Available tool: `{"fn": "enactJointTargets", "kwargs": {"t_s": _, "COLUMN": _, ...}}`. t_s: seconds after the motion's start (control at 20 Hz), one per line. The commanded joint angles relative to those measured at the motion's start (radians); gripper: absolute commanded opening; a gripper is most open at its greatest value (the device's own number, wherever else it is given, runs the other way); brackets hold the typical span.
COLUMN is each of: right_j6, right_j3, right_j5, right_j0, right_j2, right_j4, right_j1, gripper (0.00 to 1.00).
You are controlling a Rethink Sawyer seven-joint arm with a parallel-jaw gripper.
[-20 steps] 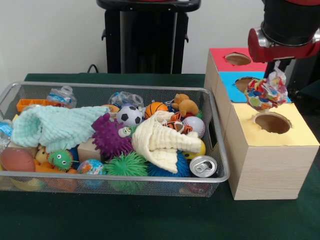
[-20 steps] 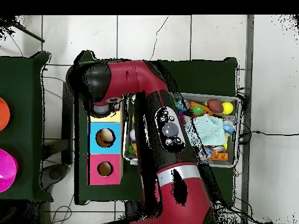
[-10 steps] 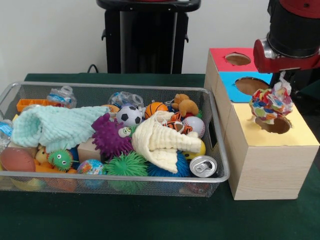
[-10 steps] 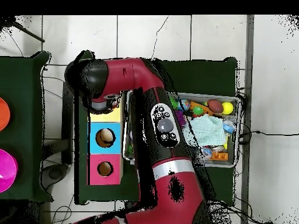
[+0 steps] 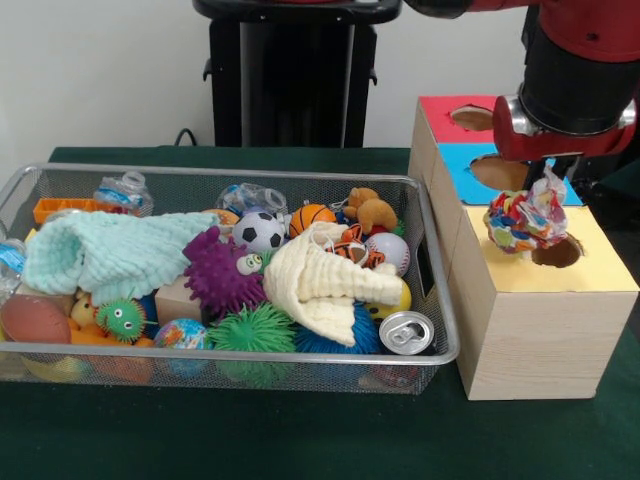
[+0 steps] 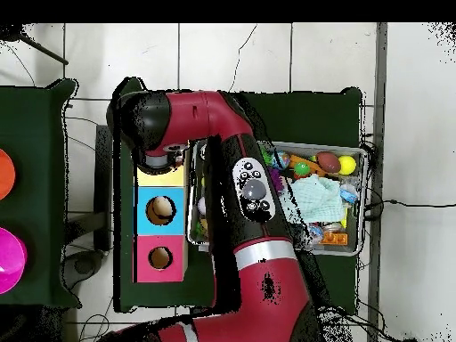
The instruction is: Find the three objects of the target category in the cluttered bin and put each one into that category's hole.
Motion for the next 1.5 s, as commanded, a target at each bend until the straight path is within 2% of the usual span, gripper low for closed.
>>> {"fn": "enactJointTargets", "kwargs": {"t_s": 0.05, "right_j6": 0.159, "right_j3": -0.011, "right_j5": -0.07, "right_j0": 0.005, "right_j2": -0.03, "right_j4": 0.007, "right_j1": 0.029, "gripper": 0.0}}
{"fn": "enactJointTargets", "kwargs": {"t_s": 0.25, "right_j6": 0.155, "right_j3": -0.023, "right_j5": -0.057, "right_j0": 0.011, "right_j2": -0.038, "right_j4": 0.002, "right_j1": 0.03, "gripper": 0.0}}
{"fn": "enactJointTargets", "kwargs": {"t_s": 0.45, "right_j6": 0.139, "right_j3": -0.032, "right_j5": -0.002, "right_j0": 0.022, "right_j2": -0.061, "right_j4": -0.016, "right_j1": 0.012, "gripper": 0.0}}
{"fn": "enactJointTargets", "kwargs": {"t_s": 0.85, "right_j6": 0.138, "right_j3": -0.06, "right_j5": 0.019, "right_j0": 0.035, "right_j2": -0.063, "right_j4": 0.013, "right_j1": 0.026, "gripper": 0.0}}
{"fn": "enactJointTargets", "kwargs": {"t_s": 1.5, "right_j6": 0.163, "right_j3": -0.045, "right_j5": -0.015, "right_j0": 0.054, "right_j2": -0.067, "right_j4": 0.035, "right_j1": 0.039, "gripper": 0.0}}
